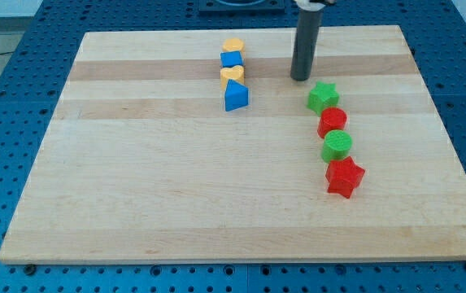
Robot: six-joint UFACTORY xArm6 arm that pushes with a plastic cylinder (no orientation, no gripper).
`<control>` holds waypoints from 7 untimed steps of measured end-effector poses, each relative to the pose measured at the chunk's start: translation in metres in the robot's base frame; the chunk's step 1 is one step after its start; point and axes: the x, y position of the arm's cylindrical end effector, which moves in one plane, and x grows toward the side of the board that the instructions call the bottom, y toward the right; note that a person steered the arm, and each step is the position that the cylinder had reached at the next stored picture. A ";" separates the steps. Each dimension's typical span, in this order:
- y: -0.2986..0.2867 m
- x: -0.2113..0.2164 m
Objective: Slightly push the red star to the bottom right of the green circle
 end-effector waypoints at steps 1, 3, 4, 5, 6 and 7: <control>-0.014 0.009; -0.016 0.056; -0.027 0.074; -0.036 0.109; -0.036 0.148; -0.035 0.172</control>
